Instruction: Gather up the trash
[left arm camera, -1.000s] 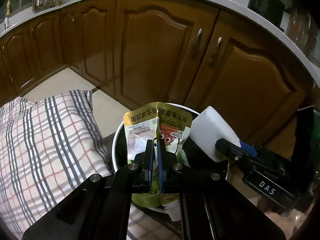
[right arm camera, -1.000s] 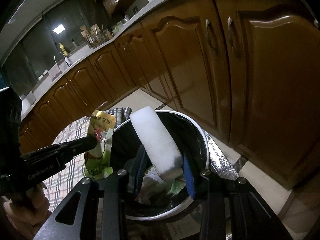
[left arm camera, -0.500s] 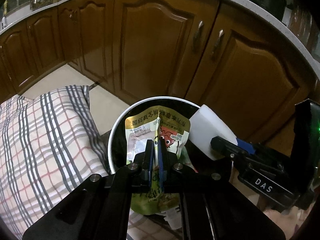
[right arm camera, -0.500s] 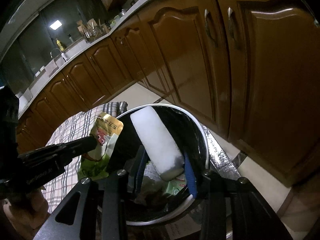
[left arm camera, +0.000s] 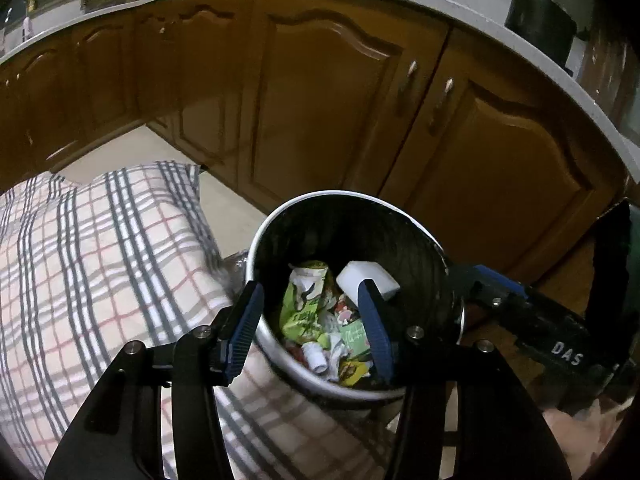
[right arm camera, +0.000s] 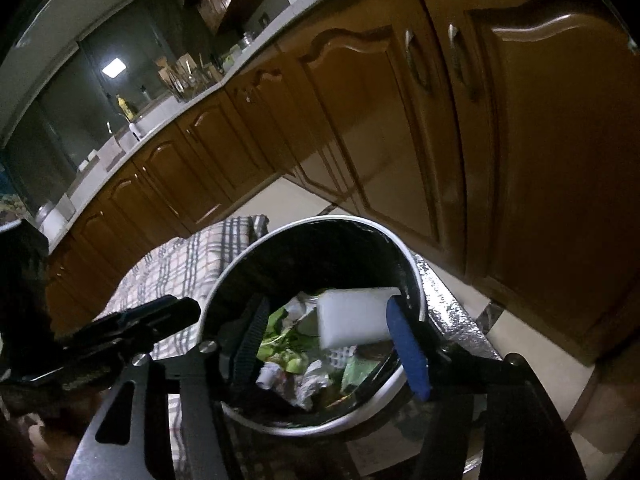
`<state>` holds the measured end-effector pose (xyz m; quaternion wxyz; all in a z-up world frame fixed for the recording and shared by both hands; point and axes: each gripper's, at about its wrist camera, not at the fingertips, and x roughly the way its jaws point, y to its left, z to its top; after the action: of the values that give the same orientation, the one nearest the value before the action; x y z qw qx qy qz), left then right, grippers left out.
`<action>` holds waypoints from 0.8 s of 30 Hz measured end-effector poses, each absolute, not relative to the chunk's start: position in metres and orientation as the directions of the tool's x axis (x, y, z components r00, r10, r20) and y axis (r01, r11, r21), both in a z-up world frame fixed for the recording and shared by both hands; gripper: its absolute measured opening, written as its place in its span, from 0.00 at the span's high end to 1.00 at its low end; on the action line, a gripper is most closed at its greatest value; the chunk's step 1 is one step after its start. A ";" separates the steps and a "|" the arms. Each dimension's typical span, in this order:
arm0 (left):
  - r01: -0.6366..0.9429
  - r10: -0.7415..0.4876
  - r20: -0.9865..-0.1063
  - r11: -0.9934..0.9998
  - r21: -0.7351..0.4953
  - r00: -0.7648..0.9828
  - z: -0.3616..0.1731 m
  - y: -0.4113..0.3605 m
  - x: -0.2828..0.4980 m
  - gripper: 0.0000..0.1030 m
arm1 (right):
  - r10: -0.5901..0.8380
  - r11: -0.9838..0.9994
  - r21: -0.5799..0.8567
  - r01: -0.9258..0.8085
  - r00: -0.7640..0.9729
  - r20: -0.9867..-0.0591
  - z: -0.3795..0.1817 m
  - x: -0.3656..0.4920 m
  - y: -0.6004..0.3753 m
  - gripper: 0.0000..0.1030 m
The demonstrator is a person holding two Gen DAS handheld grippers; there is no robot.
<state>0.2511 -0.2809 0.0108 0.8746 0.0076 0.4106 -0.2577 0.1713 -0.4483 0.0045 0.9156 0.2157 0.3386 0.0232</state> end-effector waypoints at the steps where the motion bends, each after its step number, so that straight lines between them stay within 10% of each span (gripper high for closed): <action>1: 0.454 -0.444 -0.721 0.868 -0.200 0.532 0.010 -0.278 0.250 0.51 | 0.191 0.905 0.413 0.100 0.773 -0.605 0.006 0.169 -0.446 0.35; 24: 0.294 -0.380 -0.673 0.924 -0.245 0.634 -0.006 -0.150 0.159 0.41 | 0.276 0.890 0.456 -0.011 0.810 -0.518 -0.001 0.100 -0.353 0.20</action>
<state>0.1594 -0.1498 -0.0063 0.9022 -0.0562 0.3849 -0.1867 0.0999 -0.3534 -0.0010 0.9250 0.2217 0.2987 0.0774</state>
